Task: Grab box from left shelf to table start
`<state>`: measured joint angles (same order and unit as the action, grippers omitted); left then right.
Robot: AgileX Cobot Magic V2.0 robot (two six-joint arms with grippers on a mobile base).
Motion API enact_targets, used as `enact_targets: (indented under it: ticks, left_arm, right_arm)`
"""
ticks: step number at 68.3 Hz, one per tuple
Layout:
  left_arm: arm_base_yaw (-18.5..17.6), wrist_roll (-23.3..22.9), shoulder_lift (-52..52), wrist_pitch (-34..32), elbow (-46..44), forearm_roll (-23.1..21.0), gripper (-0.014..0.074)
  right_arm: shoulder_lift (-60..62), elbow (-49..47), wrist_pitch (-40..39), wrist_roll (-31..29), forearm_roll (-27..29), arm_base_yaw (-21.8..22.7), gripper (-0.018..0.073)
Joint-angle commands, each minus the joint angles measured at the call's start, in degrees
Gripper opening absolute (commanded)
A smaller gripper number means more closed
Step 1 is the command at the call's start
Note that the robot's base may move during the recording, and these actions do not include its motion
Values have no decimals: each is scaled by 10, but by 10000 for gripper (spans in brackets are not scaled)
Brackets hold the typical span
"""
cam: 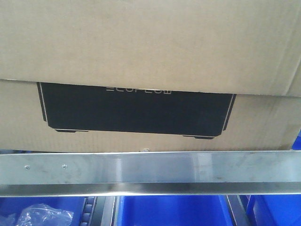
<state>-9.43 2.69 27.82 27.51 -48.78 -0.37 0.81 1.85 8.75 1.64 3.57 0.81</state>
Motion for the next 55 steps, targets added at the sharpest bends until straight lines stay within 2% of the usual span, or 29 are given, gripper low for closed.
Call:
enact_targets:
  ticks: [1, 7, 10, 16, 23, 29, 40, 55]
  left_arm:
    - [-53, -2, 62, 30, -79, -9, 318]
    - [-99, -2, 122, 105, -143, -8, 318]
    - [-106, -9, 155, 130, -167, -7, 318]
    - [-107, -82, 216, 163, -218, 4, 318]
    - [-107, -139, 281, 204, -277, 50, 318]
    - [-107, -158, 330, 243, -316, 96, 318]
    - [-107, -220, 413, 330, -382, 167, 318]
    - [-107, -224, 494, 357, -412, 147, 318]
  right_arm:
    - [3, 1, -58, -1, -4, -1, 57]
    - [3, 1, -58, -1, -4, -1, 57]
    - [3, 1, -58, -1, -4, -1, 57]
    - [3, 1, -58, -1, -4, -1, 57]
    - [3, 1, -61, -1, -4, -1, 57]
    - [3, 1, -66, -1, -4, -1, 57]
    - [3, 1, -78, -1, -4, -1, 57]
    - [3, 1, -119, -1, -4, -1, 57]
